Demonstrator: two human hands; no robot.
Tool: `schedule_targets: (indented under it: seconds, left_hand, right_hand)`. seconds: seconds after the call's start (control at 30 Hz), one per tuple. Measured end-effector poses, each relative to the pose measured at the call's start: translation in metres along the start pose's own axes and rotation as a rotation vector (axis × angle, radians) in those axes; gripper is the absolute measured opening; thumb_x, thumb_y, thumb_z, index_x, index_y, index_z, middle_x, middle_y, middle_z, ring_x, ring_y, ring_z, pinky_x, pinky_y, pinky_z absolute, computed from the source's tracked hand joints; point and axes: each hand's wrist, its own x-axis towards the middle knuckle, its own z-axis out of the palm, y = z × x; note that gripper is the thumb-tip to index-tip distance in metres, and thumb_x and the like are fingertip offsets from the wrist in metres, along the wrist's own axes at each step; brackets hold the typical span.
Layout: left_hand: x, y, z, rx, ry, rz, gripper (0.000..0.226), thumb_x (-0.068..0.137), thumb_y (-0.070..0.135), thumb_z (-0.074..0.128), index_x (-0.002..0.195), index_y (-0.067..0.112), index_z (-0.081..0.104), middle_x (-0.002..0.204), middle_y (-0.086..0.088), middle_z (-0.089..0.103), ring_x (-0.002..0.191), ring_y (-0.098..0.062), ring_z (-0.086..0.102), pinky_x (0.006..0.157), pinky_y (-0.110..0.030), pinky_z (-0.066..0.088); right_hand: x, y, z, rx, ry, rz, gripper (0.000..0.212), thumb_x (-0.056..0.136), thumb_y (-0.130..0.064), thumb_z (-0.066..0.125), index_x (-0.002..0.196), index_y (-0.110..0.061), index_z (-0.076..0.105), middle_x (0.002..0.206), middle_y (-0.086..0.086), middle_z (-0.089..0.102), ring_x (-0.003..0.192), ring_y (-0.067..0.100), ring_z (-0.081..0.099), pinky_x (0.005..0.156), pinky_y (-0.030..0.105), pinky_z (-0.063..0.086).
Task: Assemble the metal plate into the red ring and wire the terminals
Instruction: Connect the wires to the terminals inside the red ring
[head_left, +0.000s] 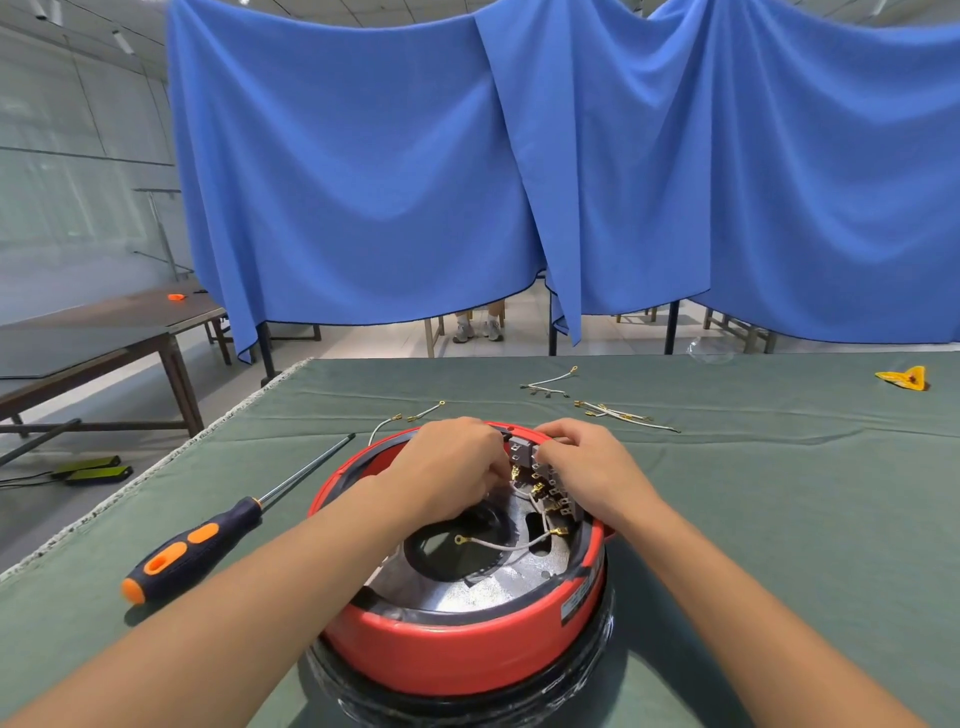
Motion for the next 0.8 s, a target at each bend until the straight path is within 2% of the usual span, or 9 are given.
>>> schedule_targets:
  seconds: [0.2,0.47,0.63,0.8]
  left_hand:
    - [0.0006,0.0003,0.0009,-0.027,0.031,-0.022,0.021,0.090,0.021,0.058,0.101,0.030,0.074,0.103,0.011,0.069,0.095,-0.012,0.060,0.065,-0.021,0.036]
    - [0.0019,0.0022,-0.0001,-0.029,0.024,-0.022,0.021,0.090,0.021,0.058,0.100,0.030,0.074,0.101,0.010,0.069,0.092,-0.014,0.060,0.064,-0.022,0.035]
    - [0.0020,0.0017,-0.0008,-0.052,0.007,-0.040,0.021,0.089,0.019,0.059,0.099,0.027,0.075,0.103,0.010,0.069,0.091,-0.013,0.061,0.058,-0.018,0.031]
    - [0.0026,0.0016,-0.0012,-0.056,0.003,-0.041,0.021,0.089,0.019,0.059,0.097,0.028,0.076,0.102,0.010,0.069,0.091,-0.013,0.061,0.062,-0.021,0.035]
  right_hand:
    - [-0.0007,0.0013,-0.0001,0.013,-0.003,-0.012,0.015,0.082,-0.018,0.056,0.088,-0.027,0.066,0.080,-0.007,0.067,0.069,0.014,0.057,0.064,0.030,0.045]
    - [0.0007,0.0021,0.0000,0.001,-0.004,0.002,0.016,0.082,-0.019,0.056,0.091,-0.027,0.067,0.085,-0.005,0.069,0.083,0.017,0.063,0.077,0.033,0.049]
    - [0.0003,0.0021,0.0001,-0.001,0.000,-0.001,0.016,0.082,-0.019,0.056,0.090,-0.027,0.067,0.083,-0.004,0.070,0.082,0.018,0.064,0.074,0.032,0.050]
    - [0.0008,0.0023,0.0003,0.005,-0.001,-0.003,0.016,0.082,-0.020,0.056,0.092,-0.026,0.067,0.083,-0.004,0.069,0.078,0.017,0.063,0.072,0.032,0.049]
